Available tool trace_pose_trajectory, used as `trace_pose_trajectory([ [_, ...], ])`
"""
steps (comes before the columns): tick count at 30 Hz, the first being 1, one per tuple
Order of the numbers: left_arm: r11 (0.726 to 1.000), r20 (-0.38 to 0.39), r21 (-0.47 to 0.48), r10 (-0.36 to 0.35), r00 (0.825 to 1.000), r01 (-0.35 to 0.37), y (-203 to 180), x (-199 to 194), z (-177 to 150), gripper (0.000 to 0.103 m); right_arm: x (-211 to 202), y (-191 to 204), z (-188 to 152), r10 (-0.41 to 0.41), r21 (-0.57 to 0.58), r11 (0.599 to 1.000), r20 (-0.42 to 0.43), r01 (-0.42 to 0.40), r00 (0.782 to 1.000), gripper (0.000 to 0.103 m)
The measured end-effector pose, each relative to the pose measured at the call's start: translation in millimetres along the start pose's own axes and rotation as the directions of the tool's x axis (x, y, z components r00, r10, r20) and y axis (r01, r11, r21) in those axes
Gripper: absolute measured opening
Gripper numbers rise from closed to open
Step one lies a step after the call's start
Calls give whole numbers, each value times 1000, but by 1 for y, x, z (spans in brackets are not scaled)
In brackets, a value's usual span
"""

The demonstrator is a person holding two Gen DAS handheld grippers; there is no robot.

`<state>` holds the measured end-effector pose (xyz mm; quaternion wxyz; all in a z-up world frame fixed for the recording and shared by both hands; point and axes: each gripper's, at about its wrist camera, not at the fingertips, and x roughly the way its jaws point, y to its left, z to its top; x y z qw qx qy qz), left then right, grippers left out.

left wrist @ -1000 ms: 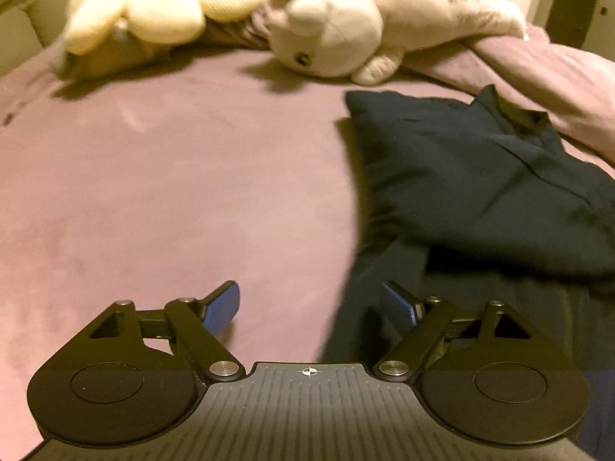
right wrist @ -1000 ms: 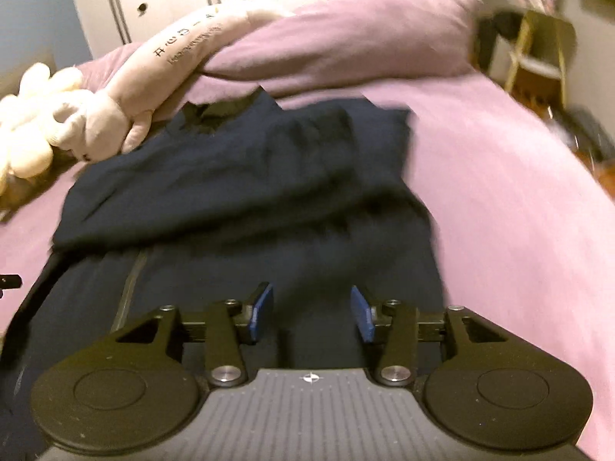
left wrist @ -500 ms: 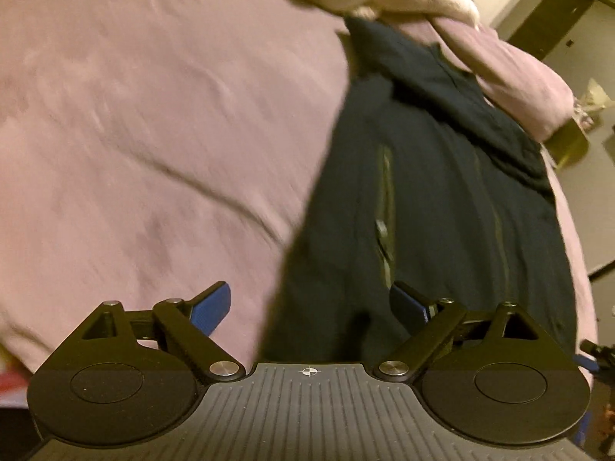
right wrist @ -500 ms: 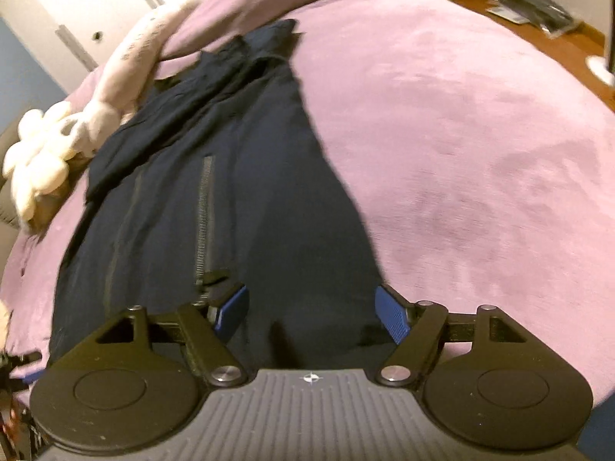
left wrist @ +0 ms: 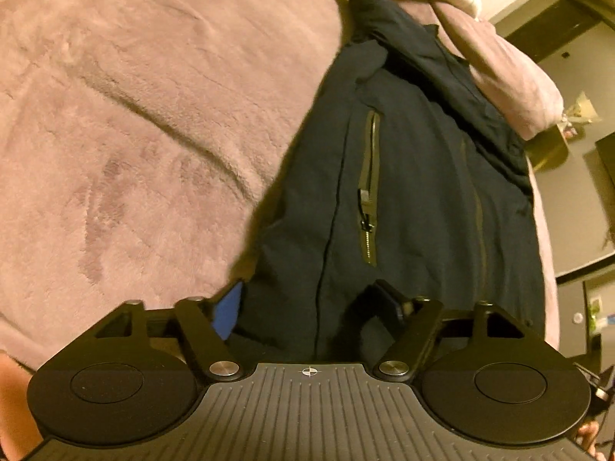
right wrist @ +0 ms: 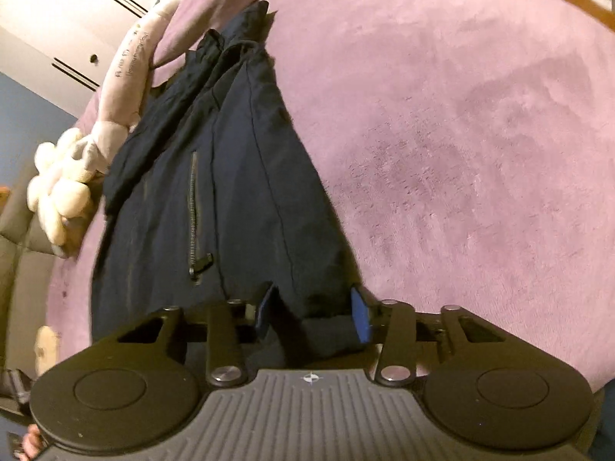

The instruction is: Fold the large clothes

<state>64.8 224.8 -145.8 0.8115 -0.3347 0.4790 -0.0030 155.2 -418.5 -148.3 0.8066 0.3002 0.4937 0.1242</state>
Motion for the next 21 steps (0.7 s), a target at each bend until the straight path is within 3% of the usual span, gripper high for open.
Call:
trace_pose_trajectory([
  [2, 1000, -5, 9, -25, 1000, 25, 0, -4, 0, 63, -1, 1, 0, 41, 7, 999, -7, -41, 999, 36],
  [4, 995, -12, -8, -97, 995, 97, 2, -9, 1, 48, -3, -3, 0, 118, 46, 992, -9, -117, 993, 35],
  [7, 970, 4, -76, -233, 973, 232, 8, -15, 2, 49, -1, -6, 0, 169, 92, 982, -8, -167, 986, 38],
  [9, 972, -8, -87, -222, 975, 221, 8, -11, 4, 63, 4, -5, 0, 136, 83, 988, -31, -133, 990, 41],
  [16, 986, -77, -57, -161, 984, 157, 7, 5, 10, 73, 13, 4, 4, 144, 73, 988, -68, -139, 987, 43],
  [19, 986, -97, -50, -166, 981, 162, 7, 10, 13, 70, 16, 10, 5, 145, 52, 989, -75, -142, 987, 40],
  [20, 985, -99, -44, -170, 981, 166, 6, 11, 13, 65, 17, 12, 5, 142, 37, 990, -76, -140, 987, 38],
  [21, 986, -103, -39, -167, 981, 164, 5, 11, 14, 50, 17, 15, 6, 145, 28, 989, -75, -143, 987, 33],
])
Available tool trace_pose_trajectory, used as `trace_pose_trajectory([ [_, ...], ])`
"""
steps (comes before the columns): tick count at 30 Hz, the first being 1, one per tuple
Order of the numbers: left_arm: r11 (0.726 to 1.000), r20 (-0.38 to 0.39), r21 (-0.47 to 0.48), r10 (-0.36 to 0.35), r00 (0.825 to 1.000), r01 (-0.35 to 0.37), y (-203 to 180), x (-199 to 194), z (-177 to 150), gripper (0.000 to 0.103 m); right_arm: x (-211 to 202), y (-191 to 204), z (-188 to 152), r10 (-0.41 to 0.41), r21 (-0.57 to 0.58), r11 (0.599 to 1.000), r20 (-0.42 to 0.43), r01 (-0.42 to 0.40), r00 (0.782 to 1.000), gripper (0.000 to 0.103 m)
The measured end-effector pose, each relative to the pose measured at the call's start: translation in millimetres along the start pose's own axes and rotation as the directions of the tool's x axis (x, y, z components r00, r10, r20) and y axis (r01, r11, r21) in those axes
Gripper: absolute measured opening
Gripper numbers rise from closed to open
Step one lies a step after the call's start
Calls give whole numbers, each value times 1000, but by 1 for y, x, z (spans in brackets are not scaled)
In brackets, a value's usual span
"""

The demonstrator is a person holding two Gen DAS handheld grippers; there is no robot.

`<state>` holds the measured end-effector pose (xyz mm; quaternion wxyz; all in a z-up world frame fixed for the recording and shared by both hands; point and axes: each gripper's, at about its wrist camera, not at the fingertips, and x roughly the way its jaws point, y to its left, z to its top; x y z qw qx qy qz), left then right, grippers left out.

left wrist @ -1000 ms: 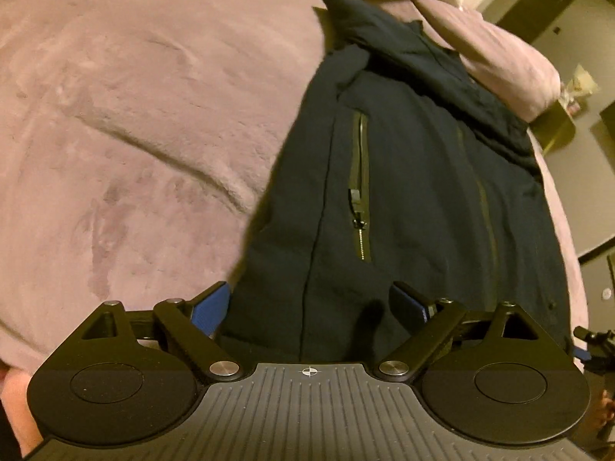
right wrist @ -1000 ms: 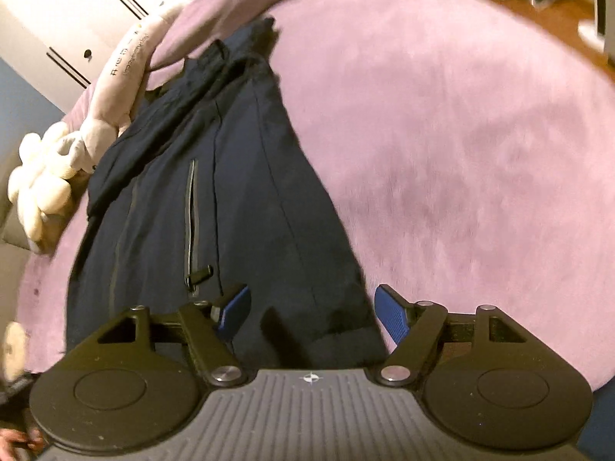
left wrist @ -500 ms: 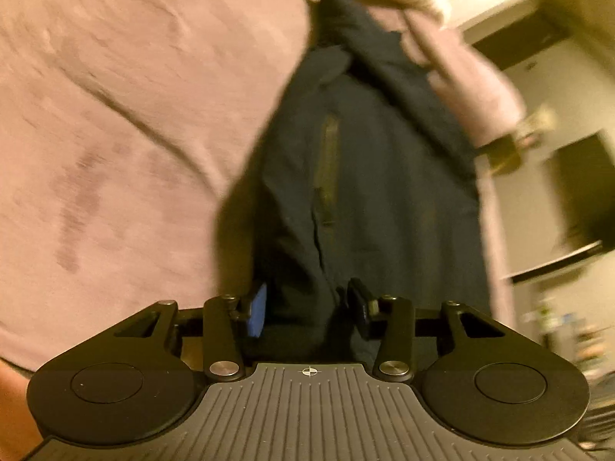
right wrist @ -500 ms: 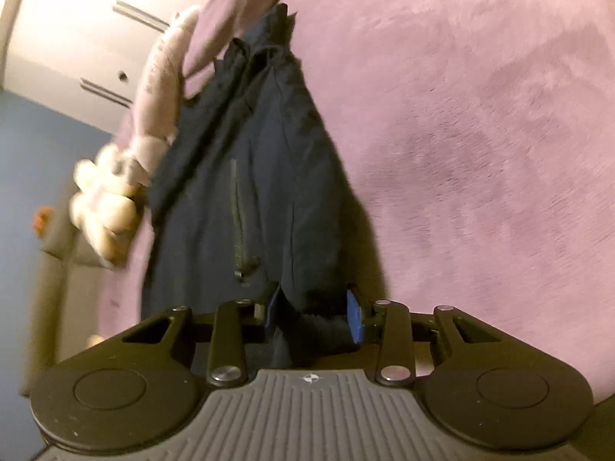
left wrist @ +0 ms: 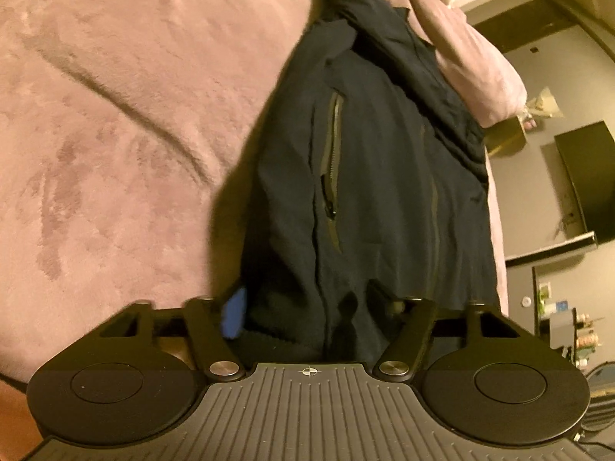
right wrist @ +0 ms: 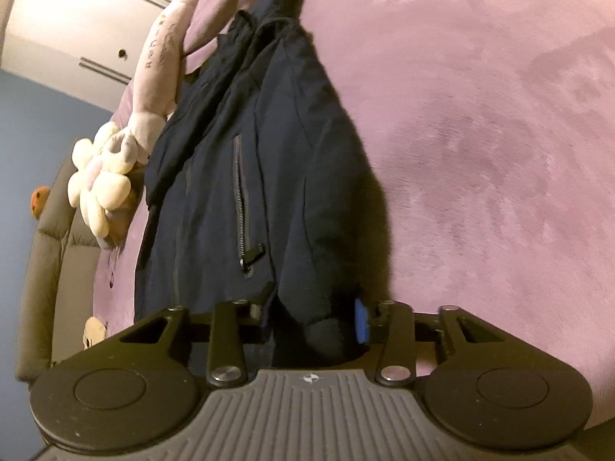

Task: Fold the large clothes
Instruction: 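Lift the folded navy jacket bundle with both grippers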

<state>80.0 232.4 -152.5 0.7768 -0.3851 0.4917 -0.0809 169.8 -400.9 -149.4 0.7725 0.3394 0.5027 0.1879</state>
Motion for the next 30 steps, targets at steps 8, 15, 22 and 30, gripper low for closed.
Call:
trace_pose_trajectory([
  [8, 994, 115, -17, -105, 988, 108, -23, -30, 14, 22, -15, 28, 23, 98, -49, 994, 106, -93, 990, 25],
  [15, 988, 290, 59, -151, 945, 140, -76, -41, 83, 21, -9, 80, 94, 164, -121, 983, 272, -135, 948, 25],
  [22, 988, 361, -91, -84, 929, 125, -82, 7, 169, 21, 35, 109, 175, 50, -74, 997, 378, -23, 924, 25],
  [30, 987, 308, -158, 45, 950, 4, -79, 71, 233, 24, 111, 113, 229, -85, -21, 995, 349, 98, 933, 31],
])
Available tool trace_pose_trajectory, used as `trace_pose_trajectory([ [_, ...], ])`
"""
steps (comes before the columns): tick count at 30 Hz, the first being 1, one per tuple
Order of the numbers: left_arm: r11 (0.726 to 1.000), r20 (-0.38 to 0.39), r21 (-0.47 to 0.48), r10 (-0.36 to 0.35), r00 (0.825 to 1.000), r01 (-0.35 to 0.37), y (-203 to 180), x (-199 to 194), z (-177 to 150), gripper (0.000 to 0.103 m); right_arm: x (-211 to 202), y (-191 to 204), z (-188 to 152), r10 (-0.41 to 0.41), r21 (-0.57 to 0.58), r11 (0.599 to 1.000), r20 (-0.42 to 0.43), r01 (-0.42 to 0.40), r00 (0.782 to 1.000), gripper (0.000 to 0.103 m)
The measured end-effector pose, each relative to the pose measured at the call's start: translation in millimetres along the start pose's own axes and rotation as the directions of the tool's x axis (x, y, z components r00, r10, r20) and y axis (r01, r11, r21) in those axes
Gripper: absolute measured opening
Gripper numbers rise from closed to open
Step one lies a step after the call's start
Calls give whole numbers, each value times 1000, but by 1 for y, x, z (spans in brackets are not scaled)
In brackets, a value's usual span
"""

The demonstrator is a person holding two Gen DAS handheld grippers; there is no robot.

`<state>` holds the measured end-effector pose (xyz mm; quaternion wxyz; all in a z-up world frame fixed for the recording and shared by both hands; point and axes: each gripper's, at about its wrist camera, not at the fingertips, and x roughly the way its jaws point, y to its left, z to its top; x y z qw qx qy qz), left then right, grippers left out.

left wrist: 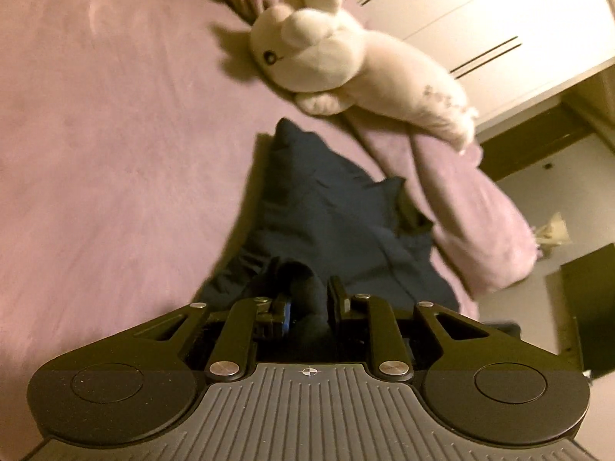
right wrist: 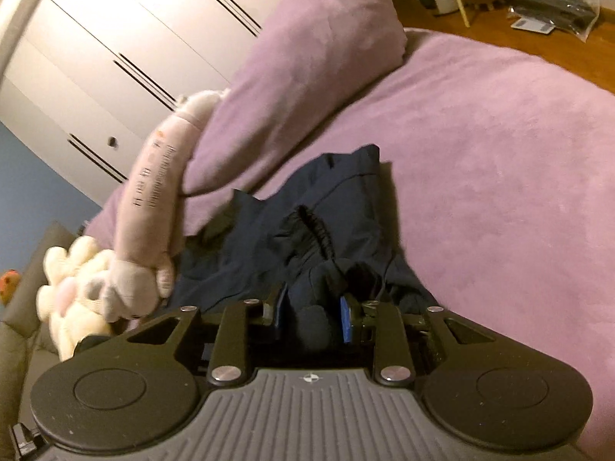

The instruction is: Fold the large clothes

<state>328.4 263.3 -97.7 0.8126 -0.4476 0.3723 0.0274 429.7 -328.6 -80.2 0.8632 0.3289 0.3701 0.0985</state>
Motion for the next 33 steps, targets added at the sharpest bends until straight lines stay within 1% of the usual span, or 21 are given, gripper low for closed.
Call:
trace_pose_trajectory([
  [2, 1000, -4, -27, 3, 1000, -3, 5, 8, 4, 29, 8, -3, 4, 4, 27, 1000, -6, -4, 1000, 40],
  [3, 999, -3, -43, -2, 1000, 1, 7, 9, 6, 36, 8, -4, 7, 15, 36, 999, 2, -15, 1000, 45],
  [4, 998, 3, -64, -11, 1000, 11, 10, 10, 9, 43, 4, -7, 11, 43, 41, 998, 22, -44, 999, 56],
  [6, 996, 34, -77, -34, 999, 36, 16, 5, 16, 52, -10, -13, 14, 85, 48, 995, 87, -89, 993, 73],
  [7, 997, 67, -69, -26, 997, 30, 18, 0, 19, 56, -20, -18, 15, 118, 40, 992, 125, -124, 985, 79],
  [8, 998, 107, -57, -13, 994, 20, 19, -7, 21, 60, -26, -21, 13, 131, 21, 991, 150, -136, 980, 80],
  [10, 1000, 186, 15, 2, 983, -5, 19, -22, 24, 74, -27, -18, 6, 46, -77, 996, 132, -36, 990, 81],
  [11, 997, 206, 74, 2, 979, -17, 17, -26, 22, 76, -21, -16, 2, 9, -132, 991, 111, 5, 994, 81],
  [12, 993, 199, 117, -6, 980, -18, 16, -26, 19, 78, -14, -14, -4, -14, -176, 984, 88, 29, 996, 81],
  [15, 978, 109, 208, -32, 994, 9, 11, -12, 6, 78, 6, -5, -18, -57, -274, 959, 45, 67, 997, 81],
  [17, 966, 70, 259, 1, 998, -19, 9, 1, -3, 78, 16, 2, -22, -71, -325, 942, 35, 79, 997, 77],
  [19, 955, 41, 293, 32, 999, -42, 8, 15, -8, 78, 26, 6, -22, -93, -360, 929, 9, 90, 996, 59],
  [20, 952, 28, 301, 46, 999, -52, 9, 19, -9, 78, 30, 8, -22, -112, -379, 919, 7, 106, 994, 55],
  [21, 950, 21, 306, 57, 998, -61, 9, 24, -9, 78, 32, 10, -23, -124, -398, 910, 11, 118, 992, 46],
  [22, 948, 17, 311, 62, 998, -64, 10, 26, -9, 77, 34, 11, -23, -123, -412, 904, 12, 117, 992, 37],
  [24, 946, 16, 316, 76, 997, -77, 10, 28, -8, 75, 31, 11, -24, -115, -421, 900, 16, 111, 993, 26],
  [25, 946, 18, 313, 85, 996, -86, 10, 28, -7, 69, 30, 12, -24, -110, -427, 898, 23, 109, 994, 21],
  [26, 948, 17, 304, 94, 995, -94, 12, 29, -5, 64, 28, 13, -25, -108, -432, 895, 32, 111, 994, 19],
  [30, 963, 28, 252, 94, 995, -98, 15, 24, -2, 31, 17, 24, -31, -111, -456, 880, 82, 137, 990, 13],
  [31, 966, 29, 248, 74, 997, -79, 14, 21, -2, 28, 11, 30, -31, -106, -468, 872, 101, 142, 989, 13],
  [33, 956, 59, 282, 65, 996, -79, 2, 11, -3, 26, -1, 40, -30, -88, -484, 863, 135, 144, 987, 12],
])
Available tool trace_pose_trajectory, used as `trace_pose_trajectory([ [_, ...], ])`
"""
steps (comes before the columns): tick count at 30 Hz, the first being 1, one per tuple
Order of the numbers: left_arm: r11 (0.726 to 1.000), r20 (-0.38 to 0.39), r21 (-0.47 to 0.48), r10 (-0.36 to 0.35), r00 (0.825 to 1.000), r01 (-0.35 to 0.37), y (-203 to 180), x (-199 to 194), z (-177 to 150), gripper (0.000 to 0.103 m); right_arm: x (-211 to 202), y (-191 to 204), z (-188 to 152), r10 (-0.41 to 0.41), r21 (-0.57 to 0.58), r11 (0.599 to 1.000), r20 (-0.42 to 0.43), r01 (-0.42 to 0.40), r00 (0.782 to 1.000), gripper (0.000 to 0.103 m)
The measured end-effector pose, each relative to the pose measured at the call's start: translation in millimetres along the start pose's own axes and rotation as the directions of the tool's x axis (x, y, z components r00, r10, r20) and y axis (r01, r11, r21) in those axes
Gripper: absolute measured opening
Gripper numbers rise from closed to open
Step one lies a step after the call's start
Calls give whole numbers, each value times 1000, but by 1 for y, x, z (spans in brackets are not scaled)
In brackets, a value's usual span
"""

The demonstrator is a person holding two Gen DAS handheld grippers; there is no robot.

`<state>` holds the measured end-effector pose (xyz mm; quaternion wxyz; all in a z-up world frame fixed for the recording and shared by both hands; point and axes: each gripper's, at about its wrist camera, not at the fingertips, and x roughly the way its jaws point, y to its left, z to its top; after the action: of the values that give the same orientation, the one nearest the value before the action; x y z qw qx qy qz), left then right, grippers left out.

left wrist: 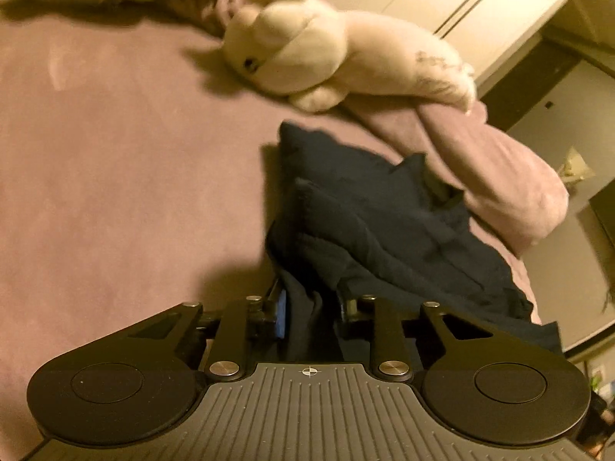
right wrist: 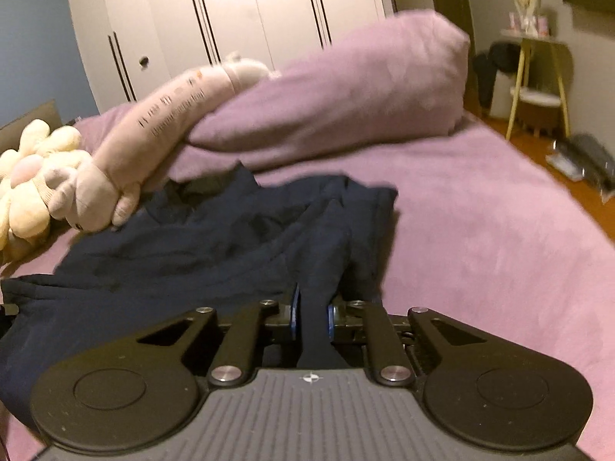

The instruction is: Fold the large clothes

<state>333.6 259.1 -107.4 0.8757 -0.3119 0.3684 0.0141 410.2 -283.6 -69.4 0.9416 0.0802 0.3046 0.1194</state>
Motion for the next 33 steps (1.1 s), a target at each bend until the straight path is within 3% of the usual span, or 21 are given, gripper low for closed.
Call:
trace_pose_trajectory([
  [5, 994, 112, 105, -25, 993, 13, -35, -41, 17, 24, -26, 17, 29, -10, -45, 999, 110, 15, 994, 12],
  [8, 983, 190, 174, 28, 981, -61, -63, -48, 35, 24, -17, 28, 50, -64, -57, 996, 159, 74, 985, 12],
  [10, 973, 228, 199, 68, 971, -115, -79, -42, 47, 24, -2, 32, 63, -87, -49, 994, 162, 96, 983, 12],
  [16, 962, 251, 211, 118, 961, -173, -111, -2, 94, 24, 53, 42, 109, -159, -39, 985, 170, 168, 973, 11],
  [20, 937, 325, 246, 162, 932, -249, -135, 33, 121, 24, 90, 41, 129, -233, 25, 972, 190, 233, 954, 11],
  [26, 910, 356, 216, 263, 897, -353, -137, 108, 122, 25, 157, 39, 114, -334, 64, 943, 156, 327, 930, 11],
  [30, 891, 365, 188, 327, 871, -413, -117, 154, 98, 28, 190, 37, 83, -398, 29, 917, 143, 398, 906, 12],
  [33, 888, 365, 173, 344, 865, -426, -100, 176, 82, 34, 209, 32, 61, -420, 1, 906, 123, 423, 899, 13],
])
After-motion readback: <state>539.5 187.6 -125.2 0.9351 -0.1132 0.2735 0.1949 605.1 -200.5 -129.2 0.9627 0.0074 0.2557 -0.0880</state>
